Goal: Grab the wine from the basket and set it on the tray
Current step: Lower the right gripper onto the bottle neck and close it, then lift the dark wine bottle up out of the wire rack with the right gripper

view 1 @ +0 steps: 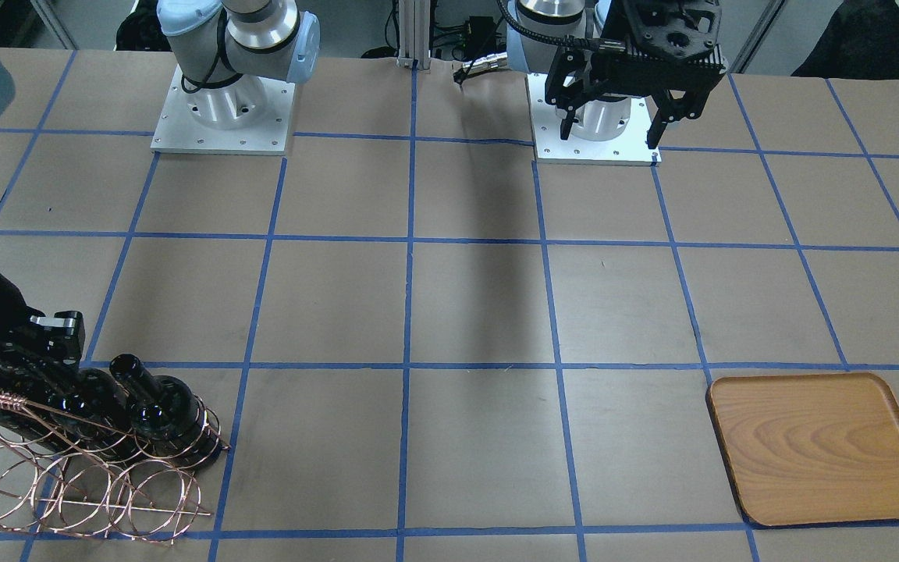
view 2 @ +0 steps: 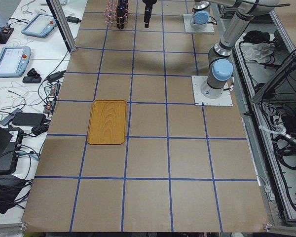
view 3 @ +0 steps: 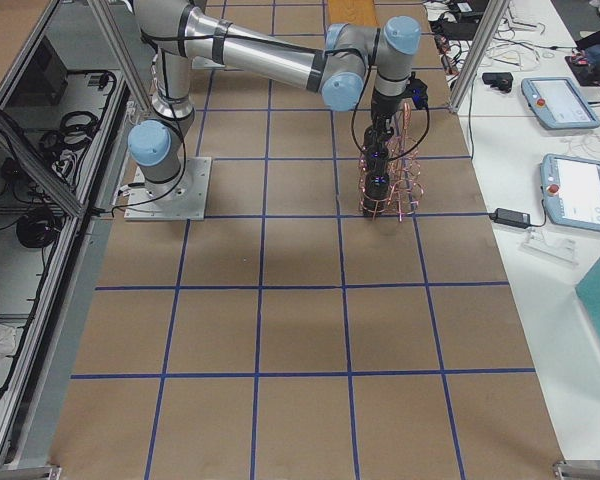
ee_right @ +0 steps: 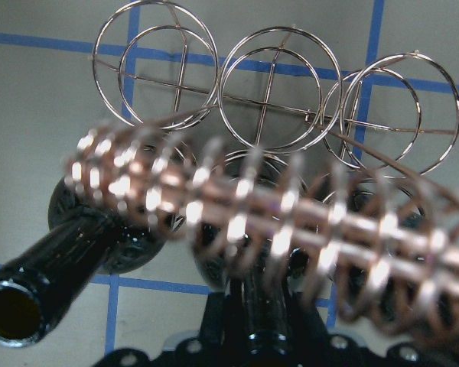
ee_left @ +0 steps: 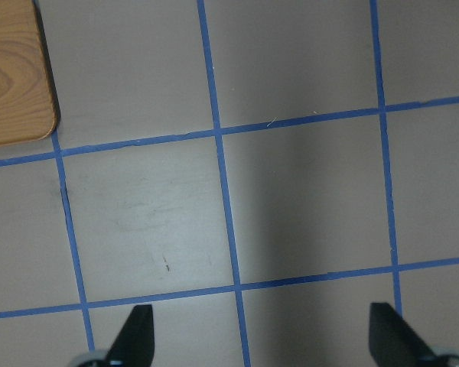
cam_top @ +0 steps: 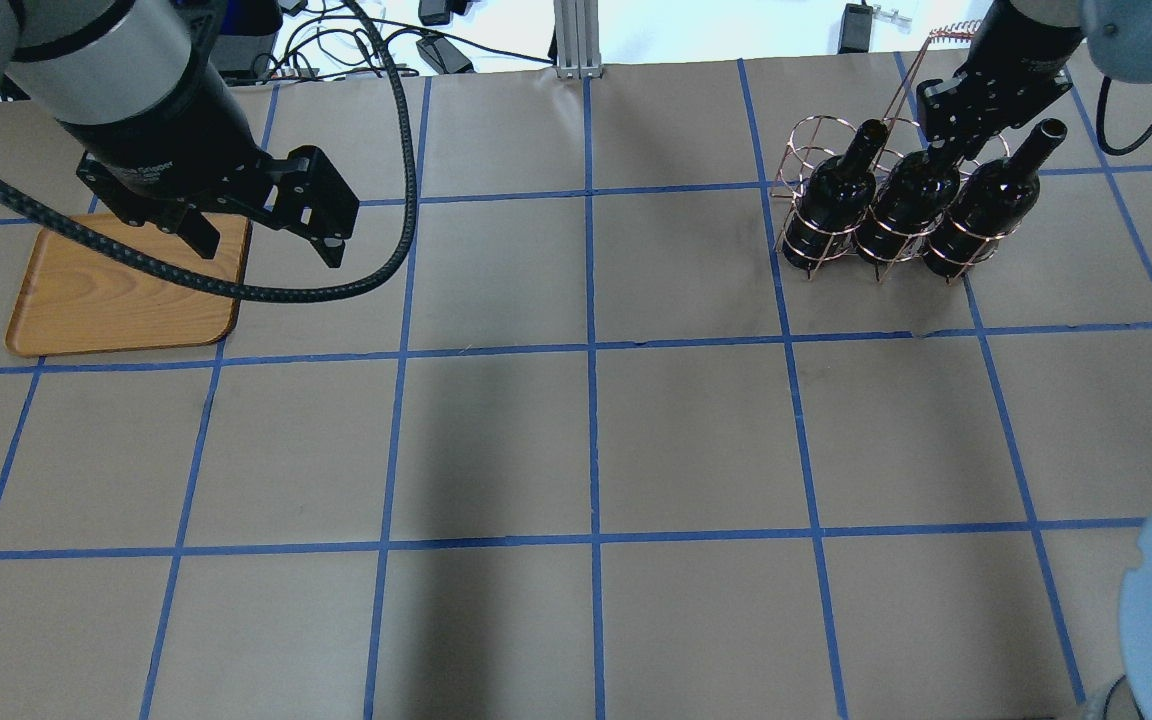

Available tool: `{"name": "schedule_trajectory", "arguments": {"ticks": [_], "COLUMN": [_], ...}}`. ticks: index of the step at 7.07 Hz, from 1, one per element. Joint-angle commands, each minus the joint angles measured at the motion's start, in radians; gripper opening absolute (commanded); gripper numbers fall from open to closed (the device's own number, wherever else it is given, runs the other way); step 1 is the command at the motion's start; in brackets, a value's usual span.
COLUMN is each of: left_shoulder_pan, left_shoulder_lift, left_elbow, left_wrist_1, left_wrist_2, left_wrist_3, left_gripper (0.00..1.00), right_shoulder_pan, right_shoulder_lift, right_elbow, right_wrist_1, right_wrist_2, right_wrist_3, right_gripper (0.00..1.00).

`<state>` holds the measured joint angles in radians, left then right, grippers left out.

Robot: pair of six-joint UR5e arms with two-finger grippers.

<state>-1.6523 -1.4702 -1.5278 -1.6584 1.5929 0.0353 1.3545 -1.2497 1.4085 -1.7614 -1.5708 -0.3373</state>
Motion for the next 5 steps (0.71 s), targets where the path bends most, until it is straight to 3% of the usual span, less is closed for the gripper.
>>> {"name": "schedule_trajectory", "arguments": {"ticks": [1, 5], "left_shoulder_pan": [0.000, 0.000], "left_shoulder_lift": [0.002, 0.001], "left_elbow": [0.000, 0.000], "left_wrist_1": [0.000, 0.003], "left_wrist_2": [-0.001, -0.001], "left_wrist_3": [0.000, 0.000], "left_gripper": [1.00, 1.00], "right_shoulder_pan": [0.000, 0.002], "right_shoulder_lift": [-0.060, -0.236], "right_elbow": [-0.037, -0.043], "right_wrist_1": [0.099, 0.320], "right_wrist_2": [-0.032, -0.031], "right_wrist_3": [-0.002, 0.000], "right_gripper": [0.00, 0.00]}}
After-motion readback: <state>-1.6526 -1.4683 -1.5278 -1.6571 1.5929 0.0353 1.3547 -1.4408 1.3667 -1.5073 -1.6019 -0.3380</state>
